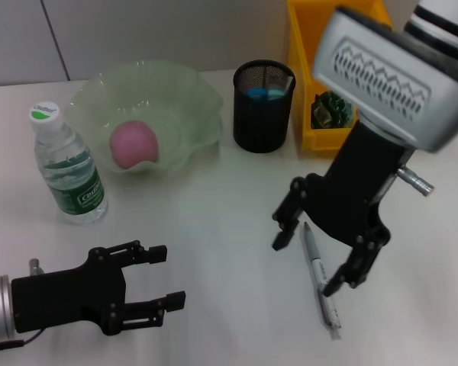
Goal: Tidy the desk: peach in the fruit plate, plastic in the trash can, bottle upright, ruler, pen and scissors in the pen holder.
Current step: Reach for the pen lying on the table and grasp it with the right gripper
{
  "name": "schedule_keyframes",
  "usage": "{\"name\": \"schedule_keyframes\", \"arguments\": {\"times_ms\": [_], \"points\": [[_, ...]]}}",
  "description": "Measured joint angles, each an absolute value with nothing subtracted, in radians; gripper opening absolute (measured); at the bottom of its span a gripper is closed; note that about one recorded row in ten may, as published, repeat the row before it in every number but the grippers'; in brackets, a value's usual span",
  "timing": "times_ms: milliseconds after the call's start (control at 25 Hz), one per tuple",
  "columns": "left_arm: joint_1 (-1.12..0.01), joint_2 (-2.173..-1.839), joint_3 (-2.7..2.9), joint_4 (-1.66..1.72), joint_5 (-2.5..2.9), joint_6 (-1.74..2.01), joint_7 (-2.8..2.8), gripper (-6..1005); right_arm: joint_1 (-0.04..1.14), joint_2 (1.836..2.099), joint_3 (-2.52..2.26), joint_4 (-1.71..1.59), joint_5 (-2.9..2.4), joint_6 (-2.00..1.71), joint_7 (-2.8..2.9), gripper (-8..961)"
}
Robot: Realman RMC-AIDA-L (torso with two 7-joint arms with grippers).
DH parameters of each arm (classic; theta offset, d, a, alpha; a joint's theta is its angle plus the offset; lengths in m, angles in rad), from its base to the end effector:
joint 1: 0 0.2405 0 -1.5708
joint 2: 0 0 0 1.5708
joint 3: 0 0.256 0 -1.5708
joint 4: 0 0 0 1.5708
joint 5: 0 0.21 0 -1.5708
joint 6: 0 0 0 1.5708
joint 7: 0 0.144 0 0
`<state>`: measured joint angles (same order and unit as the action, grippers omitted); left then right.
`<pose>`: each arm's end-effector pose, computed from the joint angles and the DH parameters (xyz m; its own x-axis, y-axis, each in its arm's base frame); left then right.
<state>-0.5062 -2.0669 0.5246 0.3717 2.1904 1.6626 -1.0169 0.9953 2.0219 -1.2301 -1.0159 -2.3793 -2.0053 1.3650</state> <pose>-0.2872 0.2712 -0.0391 0.8057 0.2787 0.5227 0.3462 -0.9375 -0.0338 0.1029 0.3477 0.0063 0.8466 0.5061 0.1644 0.4015 -0.8103 0.4268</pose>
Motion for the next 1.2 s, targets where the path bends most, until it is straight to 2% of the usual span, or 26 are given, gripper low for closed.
{"name": "schedule_keyframes", "arguments": {"times_ms": [440,1200], "points": [[-0.5,-2.067,0.533,0.421,2.184,1.664,-1.021,765,0.984,2.072,-1.375,-1.073,-2.556,-2.004,1.153,752],[-0.493,-2.069,0.525,0.451,2.183,1.662,-1.052,761,0.939,2.088,-1.629,-1.147,-2.622,-1.878,0.947,753]]}}
